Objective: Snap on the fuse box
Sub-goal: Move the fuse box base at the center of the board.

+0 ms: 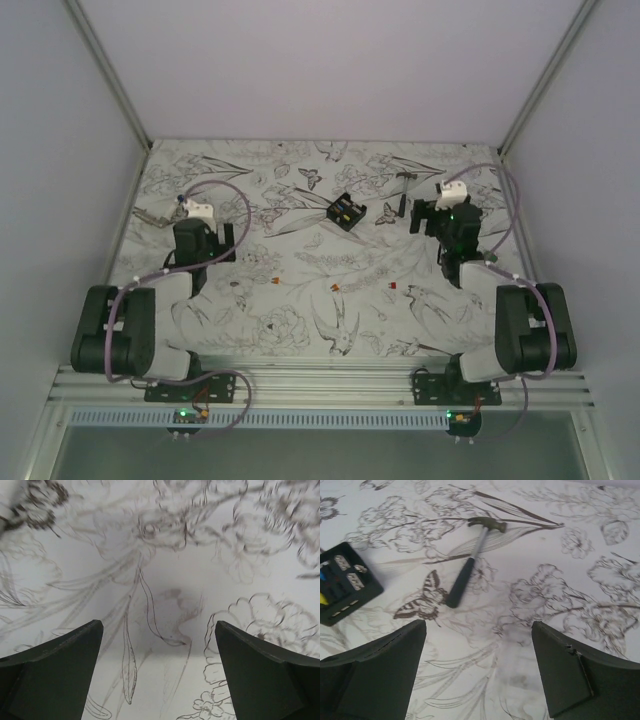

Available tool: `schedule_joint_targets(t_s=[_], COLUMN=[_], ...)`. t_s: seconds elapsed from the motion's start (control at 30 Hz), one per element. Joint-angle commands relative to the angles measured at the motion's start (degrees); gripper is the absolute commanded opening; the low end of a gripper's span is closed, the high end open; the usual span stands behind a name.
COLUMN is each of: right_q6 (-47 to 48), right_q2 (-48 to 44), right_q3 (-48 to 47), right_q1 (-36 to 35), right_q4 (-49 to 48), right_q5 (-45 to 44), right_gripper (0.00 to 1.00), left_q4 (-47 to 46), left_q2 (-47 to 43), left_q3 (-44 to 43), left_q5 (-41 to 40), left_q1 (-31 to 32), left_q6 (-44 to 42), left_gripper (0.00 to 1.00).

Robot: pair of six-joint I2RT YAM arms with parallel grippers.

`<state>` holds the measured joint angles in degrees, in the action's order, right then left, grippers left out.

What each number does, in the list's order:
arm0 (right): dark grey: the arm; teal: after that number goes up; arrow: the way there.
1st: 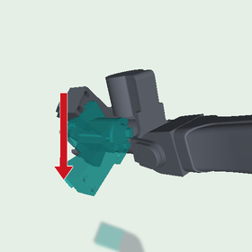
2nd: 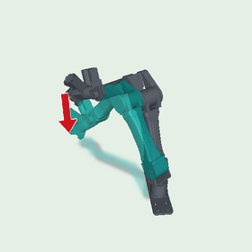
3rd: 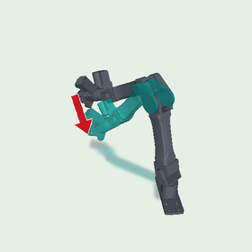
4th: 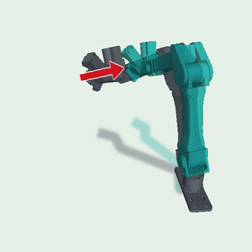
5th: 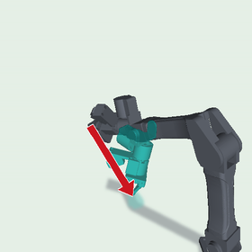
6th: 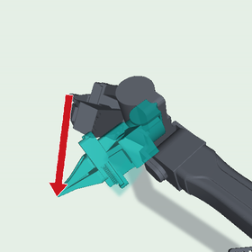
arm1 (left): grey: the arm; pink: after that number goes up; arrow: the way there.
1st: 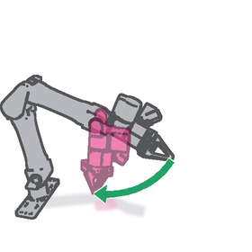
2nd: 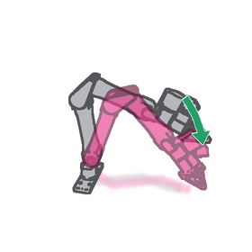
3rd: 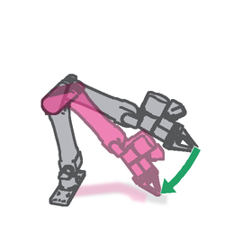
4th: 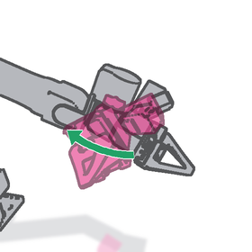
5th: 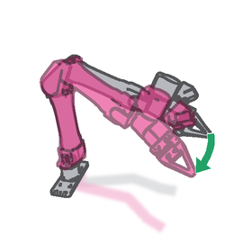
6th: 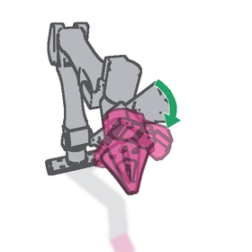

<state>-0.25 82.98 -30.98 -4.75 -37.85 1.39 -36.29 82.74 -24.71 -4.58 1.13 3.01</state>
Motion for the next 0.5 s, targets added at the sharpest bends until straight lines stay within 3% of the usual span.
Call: schedule_joint_targets(t_s=[0.0, 0.27, 0.47], right_q6=[1.08, 0.74, 0.29], right_q2=[2.7, 17.45, 30.01], right_q3=[-9.47, -31.7, -47.3], right_q1=[-3.24, -9.49, -12.4], right_q4=[18.58, 36.48, 43.04], right_q5=[3.19, 4.61, 6.74], right_gripper=[0.92, 0.8, 0.66], left_q4=[16.75, 30.57, 32.69], left_q2=[-5.64, -9.37, -7.82], left_q3=[-7.68, -13.92, -16.47], left_q5=[-1.94, 8.29, 18.38], left_q1=[-0.25, -0.25, 0.33], left_q6=[4.87, 16.09, 21.32], left_gripper=[1.0, 1.0, 1.0])
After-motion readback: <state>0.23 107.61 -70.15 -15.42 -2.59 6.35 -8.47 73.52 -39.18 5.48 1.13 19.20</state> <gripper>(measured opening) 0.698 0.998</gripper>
